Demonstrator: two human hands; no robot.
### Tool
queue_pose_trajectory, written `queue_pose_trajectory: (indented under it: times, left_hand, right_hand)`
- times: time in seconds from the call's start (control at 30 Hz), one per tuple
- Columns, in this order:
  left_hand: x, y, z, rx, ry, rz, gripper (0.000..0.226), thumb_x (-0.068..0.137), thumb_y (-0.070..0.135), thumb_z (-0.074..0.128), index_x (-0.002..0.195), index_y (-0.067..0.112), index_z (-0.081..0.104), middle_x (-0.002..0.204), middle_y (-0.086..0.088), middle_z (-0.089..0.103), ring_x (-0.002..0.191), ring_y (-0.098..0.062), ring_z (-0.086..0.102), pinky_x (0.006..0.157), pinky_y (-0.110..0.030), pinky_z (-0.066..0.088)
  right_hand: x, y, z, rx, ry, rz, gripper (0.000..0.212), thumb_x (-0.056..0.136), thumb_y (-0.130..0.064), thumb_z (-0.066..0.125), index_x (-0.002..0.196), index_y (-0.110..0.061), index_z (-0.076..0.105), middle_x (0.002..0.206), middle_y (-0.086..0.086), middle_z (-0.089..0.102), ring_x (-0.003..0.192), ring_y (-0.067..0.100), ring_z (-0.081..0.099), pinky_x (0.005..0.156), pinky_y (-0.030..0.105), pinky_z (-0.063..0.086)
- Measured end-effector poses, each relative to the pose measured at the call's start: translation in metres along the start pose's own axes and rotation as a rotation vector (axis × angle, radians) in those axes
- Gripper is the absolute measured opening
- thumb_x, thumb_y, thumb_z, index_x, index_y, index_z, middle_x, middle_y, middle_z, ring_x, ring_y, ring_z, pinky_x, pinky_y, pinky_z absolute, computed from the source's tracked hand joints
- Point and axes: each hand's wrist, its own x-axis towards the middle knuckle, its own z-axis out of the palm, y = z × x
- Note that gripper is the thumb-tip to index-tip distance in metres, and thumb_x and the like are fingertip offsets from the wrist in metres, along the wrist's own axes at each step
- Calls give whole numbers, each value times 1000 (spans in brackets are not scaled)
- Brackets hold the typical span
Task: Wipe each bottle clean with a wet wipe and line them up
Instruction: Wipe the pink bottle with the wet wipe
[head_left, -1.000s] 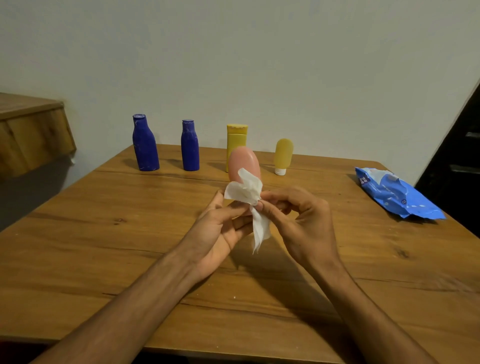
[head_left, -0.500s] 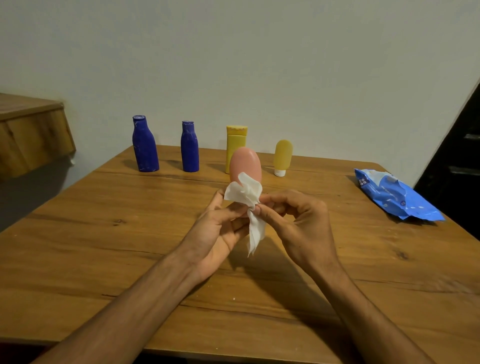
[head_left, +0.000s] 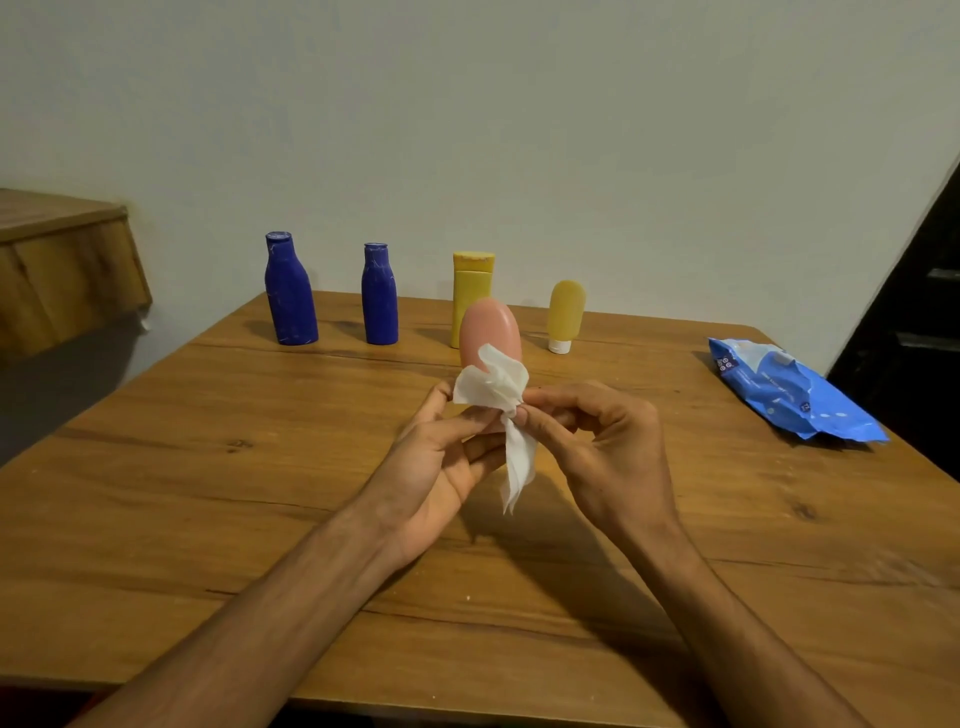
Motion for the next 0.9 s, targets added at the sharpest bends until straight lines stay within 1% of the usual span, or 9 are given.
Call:
queue_pose_trajectory:
  times: [0.1,0.23,0.3,0.4,0.5,0.57,0.63,0.73,0.9]
  left_hand:
    - [0,0,0,-17,-7,-2,63,77,4,60,139,13,47,111,-15,70,99,-23,70,95,-40,53]
    - [-1,0,0,-1,-35,0,62,81,5,59,141,10,45,113,-15,69,101,-23,69,97,-40,53]
    - [-1,0,0,7,-40,-3,61,82,5,58,142,8,44,112,-15,68,102,-23,68,98,-41,52]
    - [-1,-1,1,15,-40,-4,61,80,5,58,140,7,46,104,-14,70,96,-21,68,99,-42,51]
    - [-1,-2,1,37,-23,1,63,73,6,61,135,9,51,98,-11,73,90,-18,70,92,-39,55]
    - [0,-1,0,76,-18,6,61,72,7,63,132,9,53,94,-8,74,86,-15,71,84,-35,57]
    - [0,-1,0,94,-12,7,56,72,8,63,127,6,55,89,-6,74,80,-13,70,74,-29,56]
    - [2,-3,0,73,-3,18,41,72,6,60,113,4,61,79,-5,73,69,-10,69,62,-23,56]
    - [3,-1,-3,40,-2,37,53,71,2,59,124,5,56,85,-8,73,72,-13,70,62,-23,56]
  right_hand:
    - [-1,-2,1,7,-37,-33,18,78,-15,78,94,-21,75,89,-11,72,81,10,65,67,26,56]
    - [-1,-2,1,-19,-9,-91,21,78,-14,77,97,-23,73,90,-14,70,81,5,63,66,16,51]
    - [-1,0,1,-40,3,-118,21,80,-13,76,99,-21,73,91,-13,69,83,4,62,67,15,50]
    - [-1,2,2,-43,0,-135,21,82,-11,73,102,-18,73,95,-8,69,88,3,62,70,13,49]
    - [-1,3,1,-28,-10,-148,21,82,-9,73,102,-15,73,96,-6,69,89,2,63,71,11,49]
    - [-1,3,1,-21,-11,-153,21,82,-9,73,102,-16,73,96,-7,69,89,2,62,71,10,48]
    - [-1,3,1,-22,-7,-153,21,81,-9,74,101,-16,73,96,-7,69,89,2,63,70,11,49]
    - [0,3,1,-27,18,-150,21,80,-9,76,101,-16,74,95,-7,70,86,6,64,68,17,52]
    - [1,4,0,-10,6,-149,22,80,-11,76,100,-19,74,95,-9,70,86,8,65,68,20,53]
